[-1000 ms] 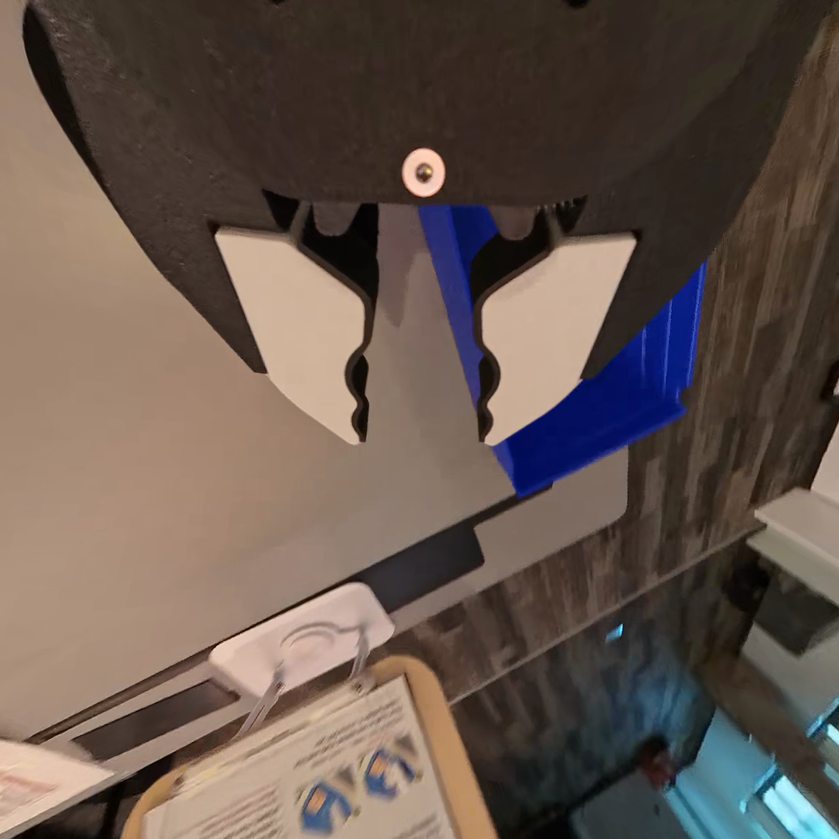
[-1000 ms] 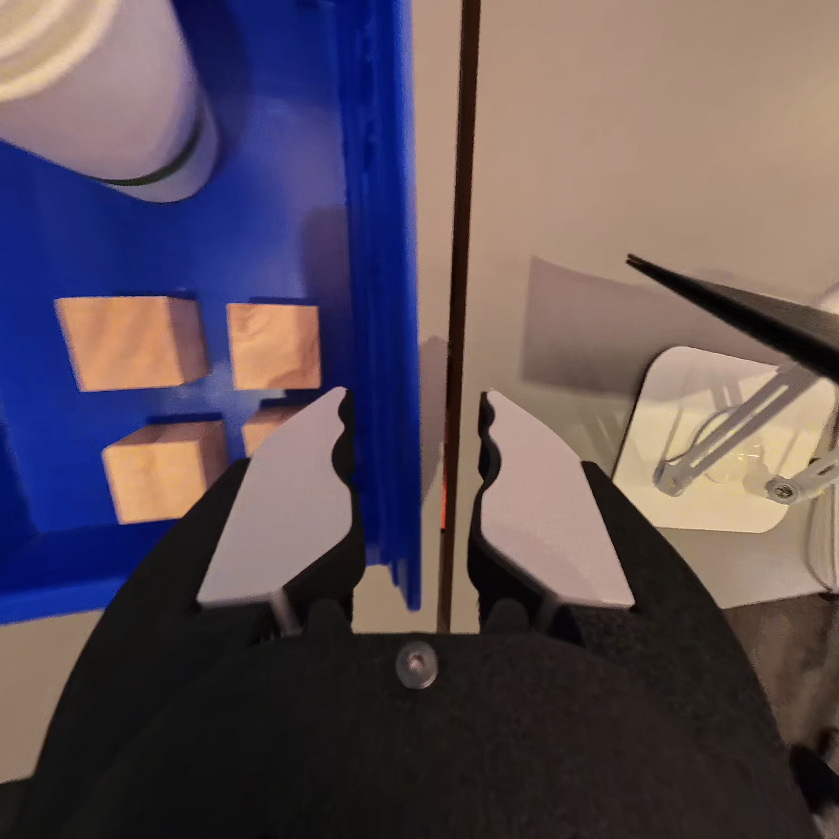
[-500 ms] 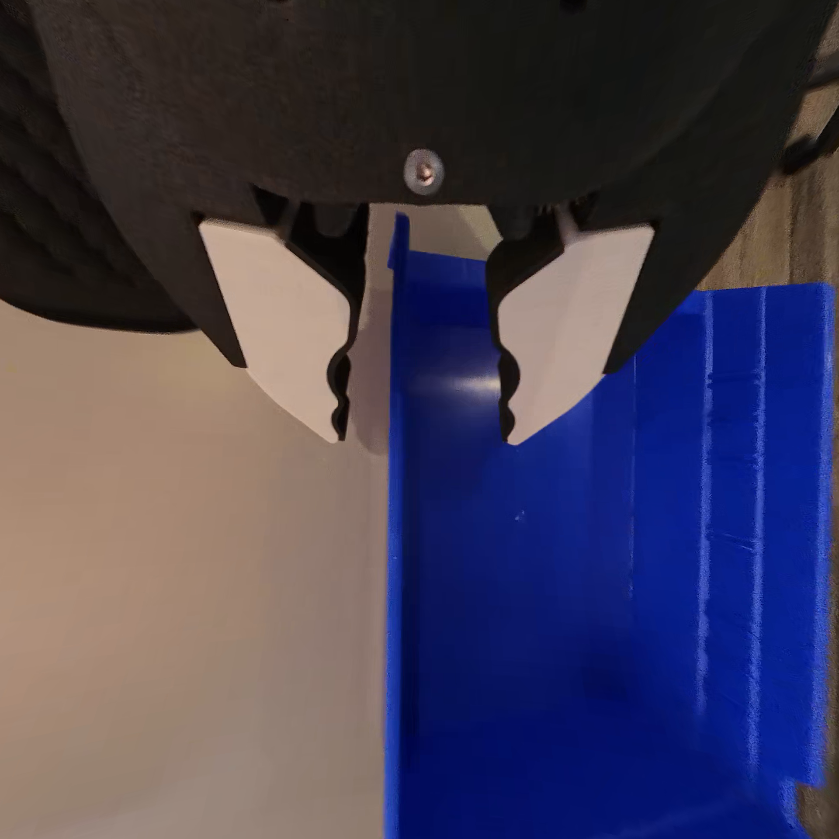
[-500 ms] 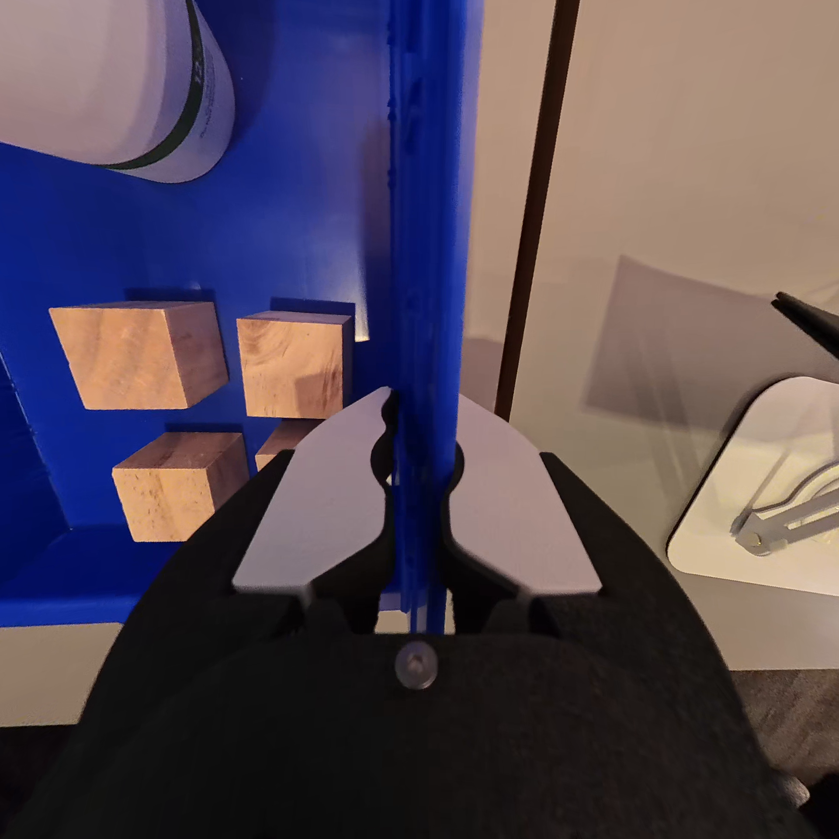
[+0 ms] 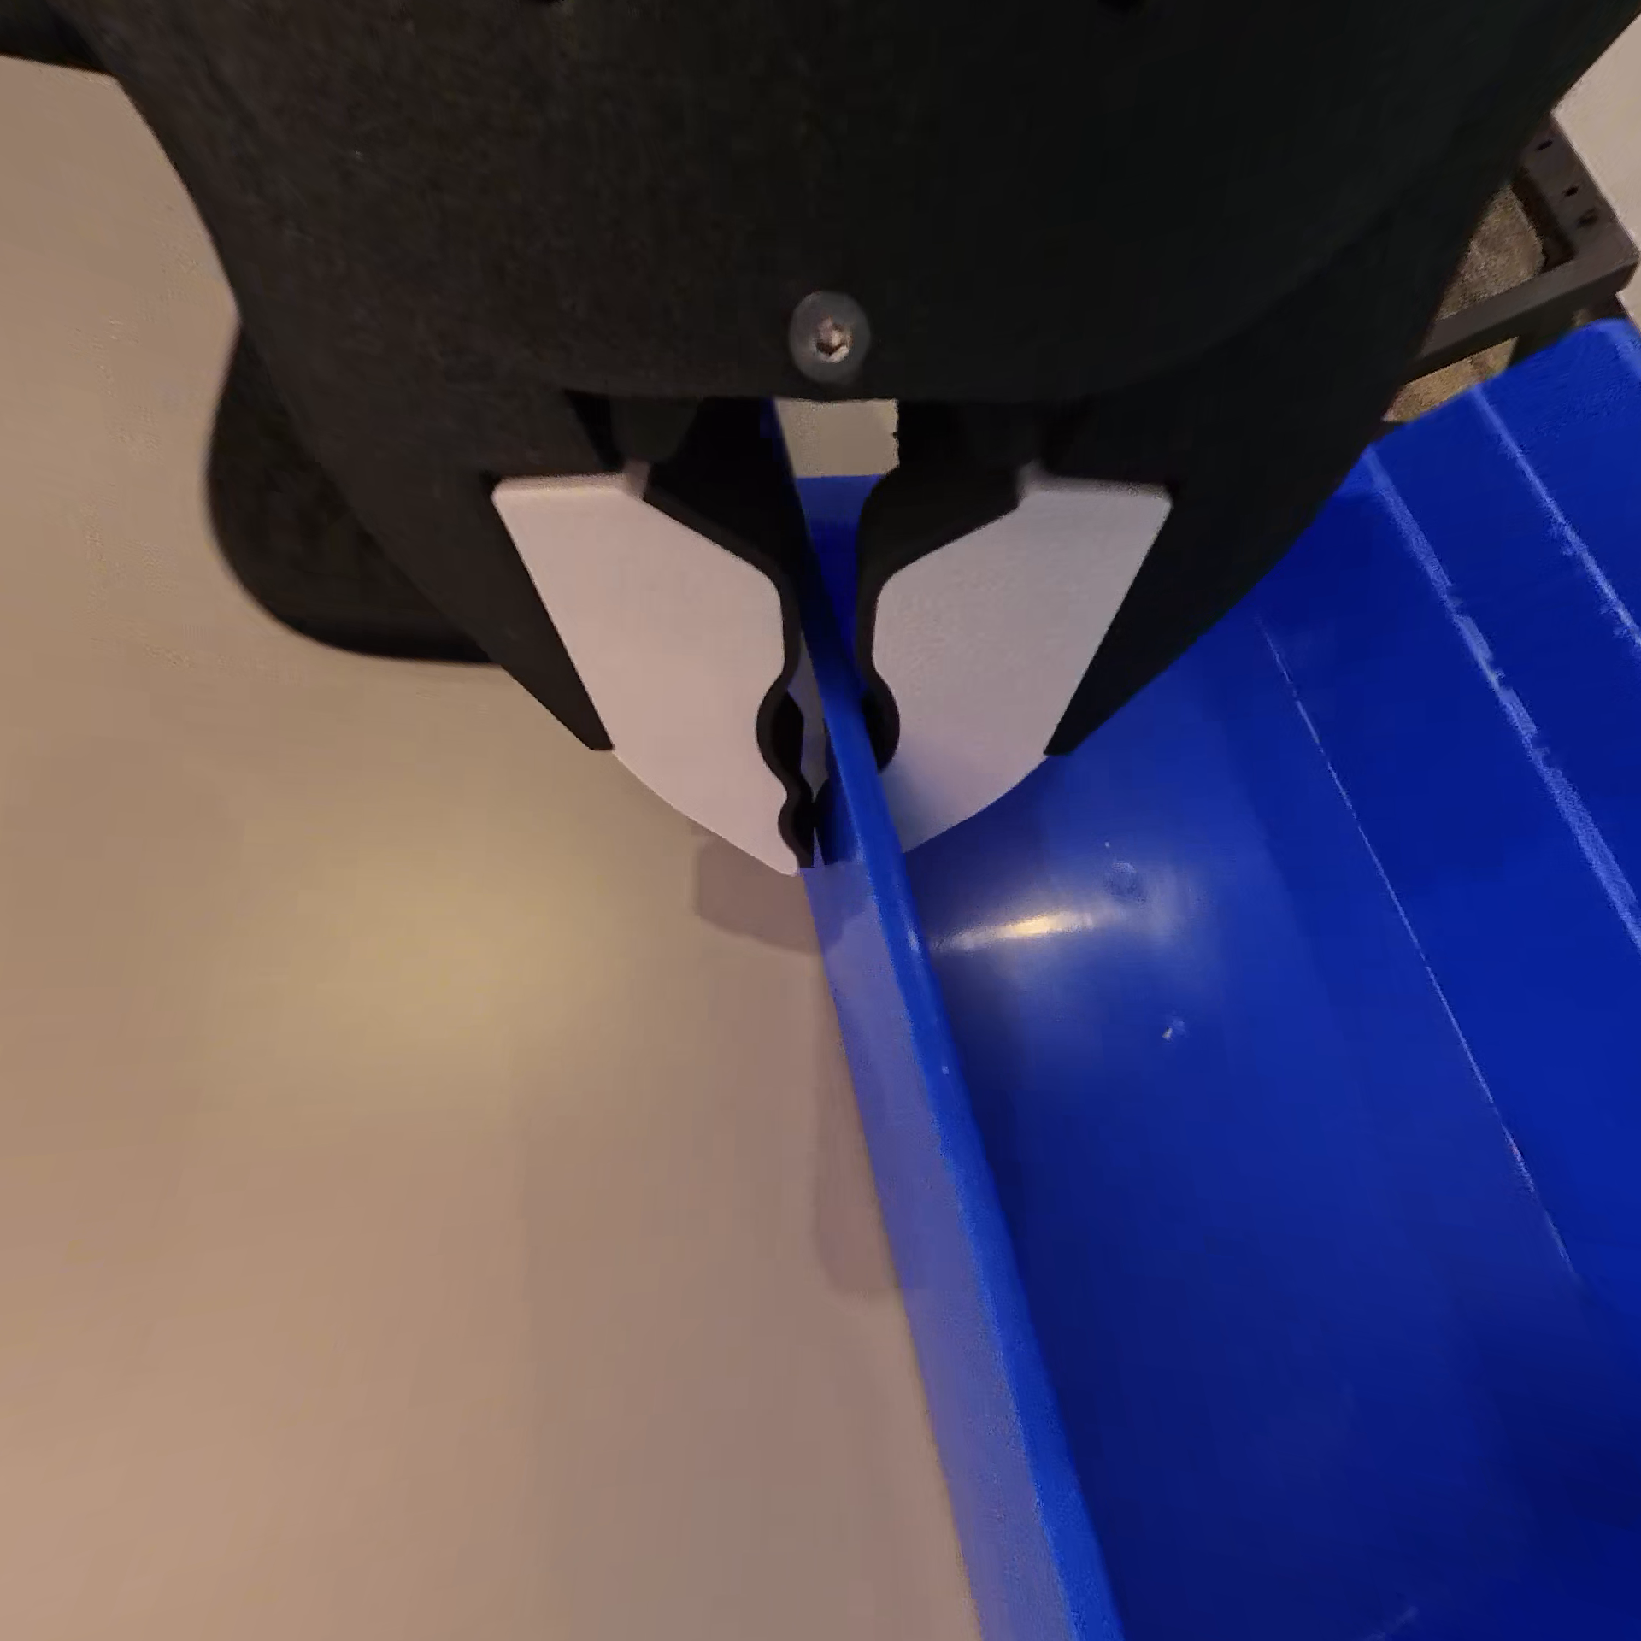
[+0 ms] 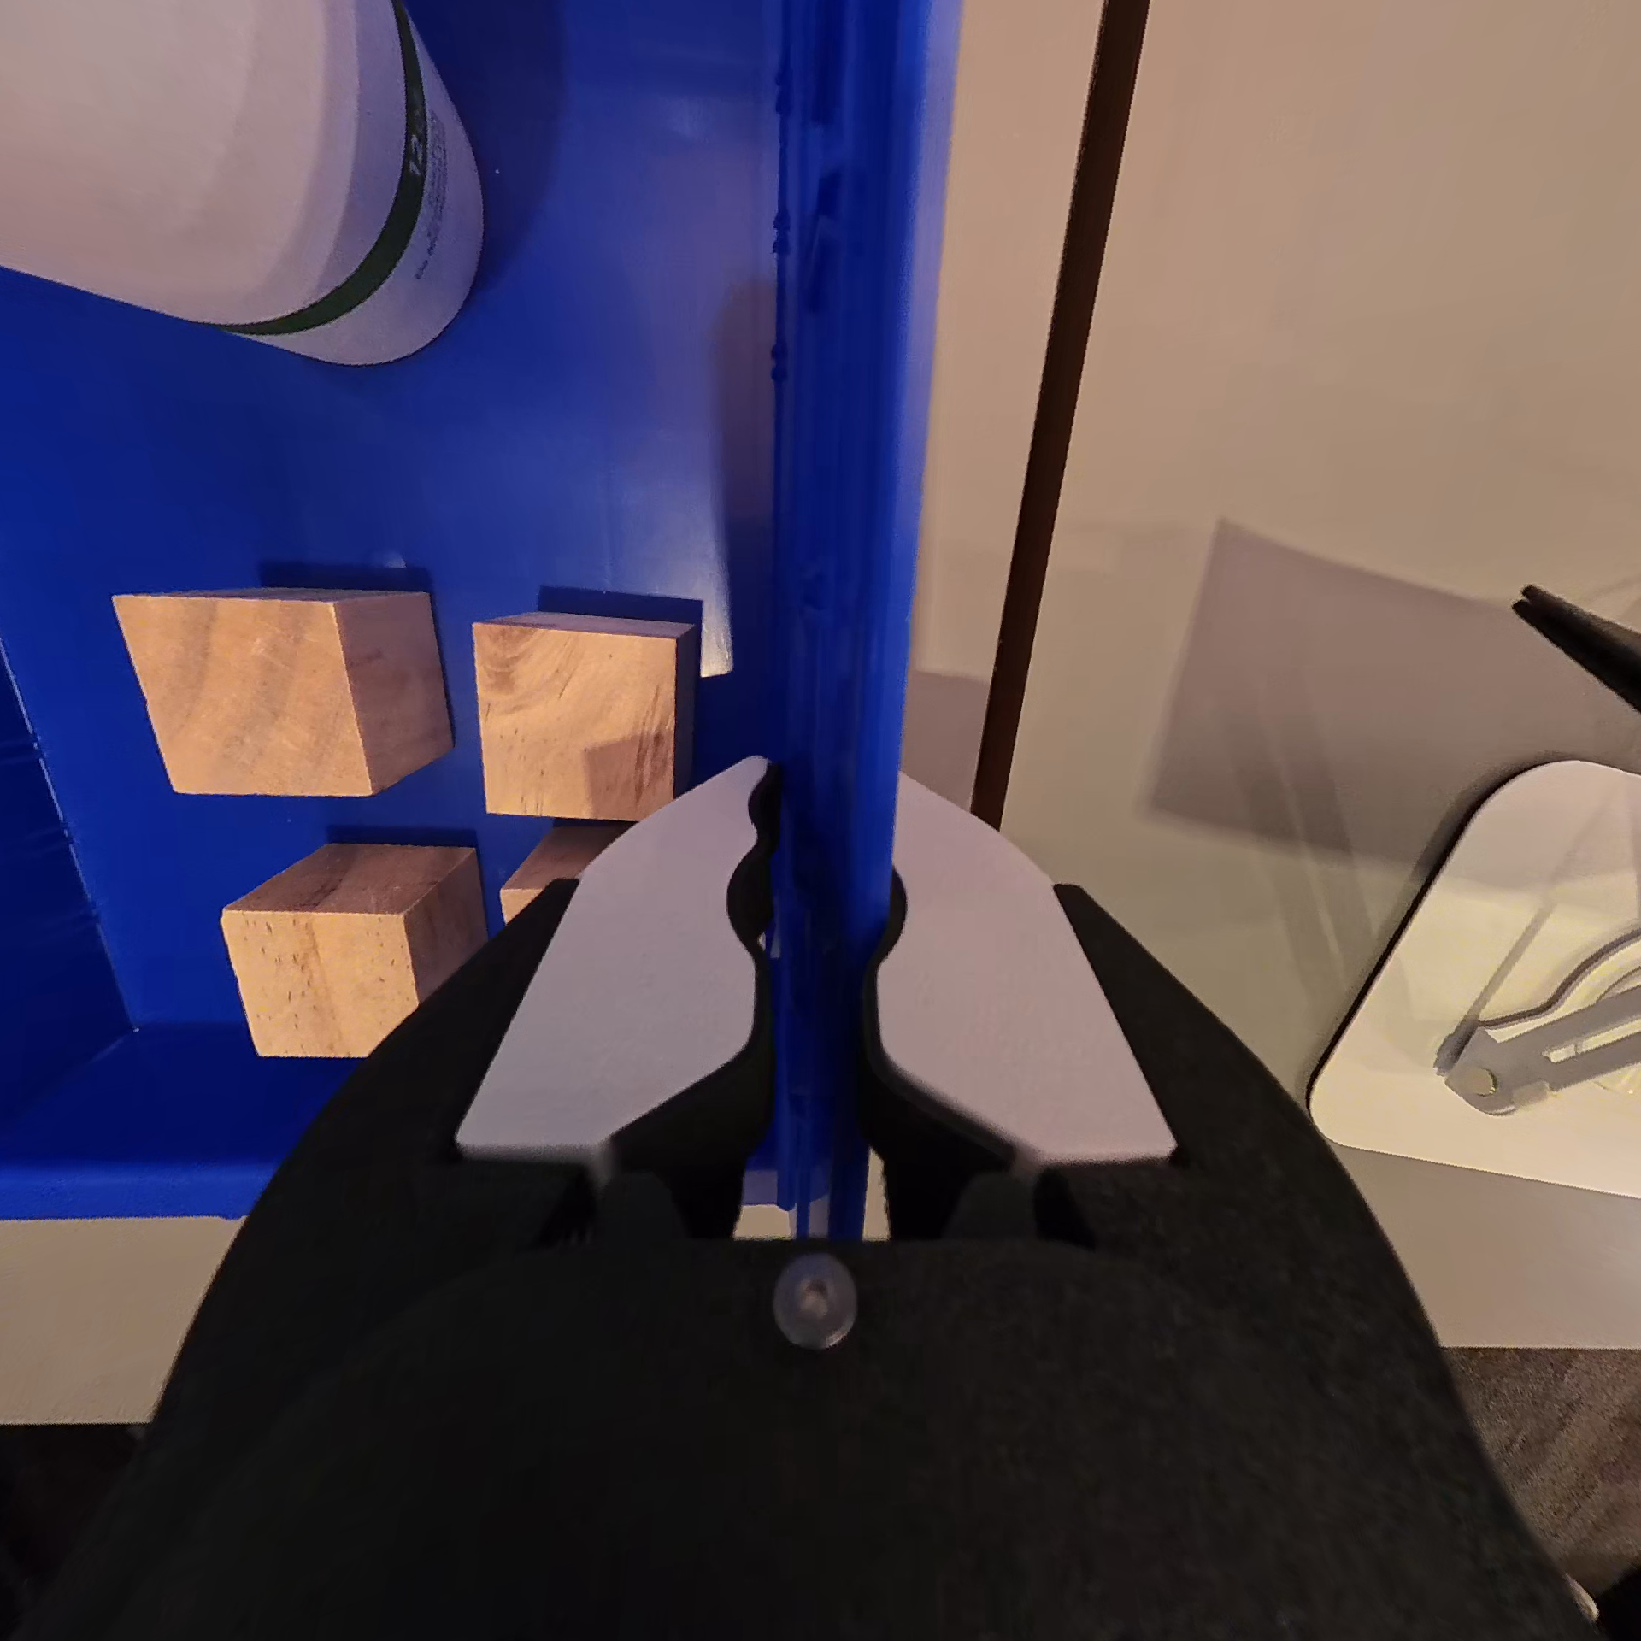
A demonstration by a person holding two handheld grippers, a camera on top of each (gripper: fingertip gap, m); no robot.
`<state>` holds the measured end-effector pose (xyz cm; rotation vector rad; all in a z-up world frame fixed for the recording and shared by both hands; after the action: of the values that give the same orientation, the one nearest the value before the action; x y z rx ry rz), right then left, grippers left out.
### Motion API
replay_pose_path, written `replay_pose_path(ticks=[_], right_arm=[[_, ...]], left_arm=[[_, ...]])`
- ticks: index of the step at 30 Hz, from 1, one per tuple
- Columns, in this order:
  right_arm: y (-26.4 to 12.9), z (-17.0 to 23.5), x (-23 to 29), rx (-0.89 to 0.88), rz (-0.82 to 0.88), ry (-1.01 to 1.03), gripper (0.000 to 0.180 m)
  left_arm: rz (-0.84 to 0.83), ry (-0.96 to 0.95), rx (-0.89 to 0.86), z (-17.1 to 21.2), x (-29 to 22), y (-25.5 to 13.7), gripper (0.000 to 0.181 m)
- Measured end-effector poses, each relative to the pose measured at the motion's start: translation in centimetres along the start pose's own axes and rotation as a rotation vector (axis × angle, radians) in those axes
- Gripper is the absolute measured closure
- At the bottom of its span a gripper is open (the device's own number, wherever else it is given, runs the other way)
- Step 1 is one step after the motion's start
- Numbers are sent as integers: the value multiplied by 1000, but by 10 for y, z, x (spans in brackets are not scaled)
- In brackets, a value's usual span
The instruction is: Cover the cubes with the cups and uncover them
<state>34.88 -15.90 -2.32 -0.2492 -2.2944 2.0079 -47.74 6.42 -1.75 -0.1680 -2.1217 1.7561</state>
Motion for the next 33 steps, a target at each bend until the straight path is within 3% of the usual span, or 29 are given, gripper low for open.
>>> replay_pose_path(ticks=[10,21,33], right_arm=[[0,0,0,7,-8,12,164],[-5,-13,1,-12,-35,92,158],[2,-34,3,40,35,125,155]], left_arm=[[9,115,-36,-40,-113,-17,174],[36,193,-84,-30,-207,-37,175],[46,325,-111,-27,-269,-50,174]])
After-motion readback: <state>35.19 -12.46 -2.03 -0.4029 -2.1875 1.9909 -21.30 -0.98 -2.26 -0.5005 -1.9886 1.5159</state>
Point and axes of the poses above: each gripper's, where its closed fingertips meet, y out along the fingers, z out of its underside, x = y × z across the jaws, the point moved 10 cm from there along -y, back along the fingers, and after that the axes turned 6 degrees about x, right-handed, at the moved point
